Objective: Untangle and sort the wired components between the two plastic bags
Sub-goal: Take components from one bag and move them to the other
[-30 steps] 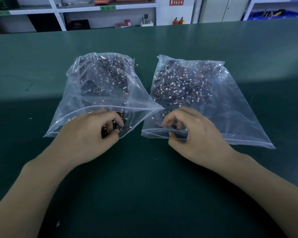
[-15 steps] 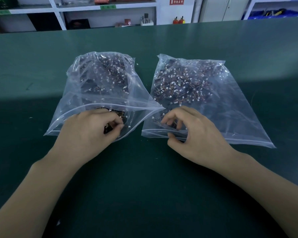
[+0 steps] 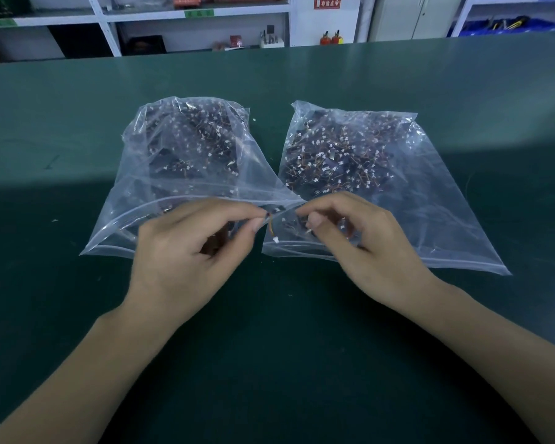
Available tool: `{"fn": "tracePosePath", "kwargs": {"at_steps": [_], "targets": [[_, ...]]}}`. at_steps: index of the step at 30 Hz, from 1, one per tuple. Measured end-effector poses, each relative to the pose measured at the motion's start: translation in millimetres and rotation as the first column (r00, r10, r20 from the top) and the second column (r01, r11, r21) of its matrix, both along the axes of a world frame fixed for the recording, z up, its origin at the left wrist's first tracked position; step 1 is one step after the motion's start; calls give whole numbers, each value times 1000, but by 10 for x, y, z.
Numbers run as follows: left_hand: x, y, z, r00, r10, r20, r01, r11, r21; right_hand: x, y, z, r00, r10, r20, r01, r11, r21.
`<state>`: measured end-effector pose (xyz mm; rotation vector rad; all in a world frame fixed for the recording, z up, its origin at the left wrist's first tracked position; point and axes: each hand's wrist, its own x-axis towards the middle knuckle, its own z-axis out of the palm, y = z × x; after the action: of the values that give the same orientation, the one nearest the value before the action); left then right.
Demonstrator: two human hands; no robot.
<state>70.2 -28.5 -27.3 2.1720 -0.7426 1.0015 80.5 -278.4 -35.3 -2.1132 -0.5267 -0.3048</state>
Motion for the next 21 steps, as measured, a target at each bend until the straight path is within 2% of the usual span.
{"fn": "tracePosePath", "kwargs": {"at_steps": [5,12,17,21], "targets": [[-50,-149,-51,969,-161,-189,137,982,-131,-22,33,30,989,62,-132,-41,987,153],[-46,-171,-98,904,-219,-366,128,958,-256,-21,51,-5,991,121,-61,-108,977,185],[-35,-180,-67,911,-175,-374,135,982,-133,-25,47,-21,988,148,-49,-137,975,175],[-46,-181,-56,923,-142,-357,103,987,-127,-24,49,-38,987,144,-73,-130,977,169]]}}
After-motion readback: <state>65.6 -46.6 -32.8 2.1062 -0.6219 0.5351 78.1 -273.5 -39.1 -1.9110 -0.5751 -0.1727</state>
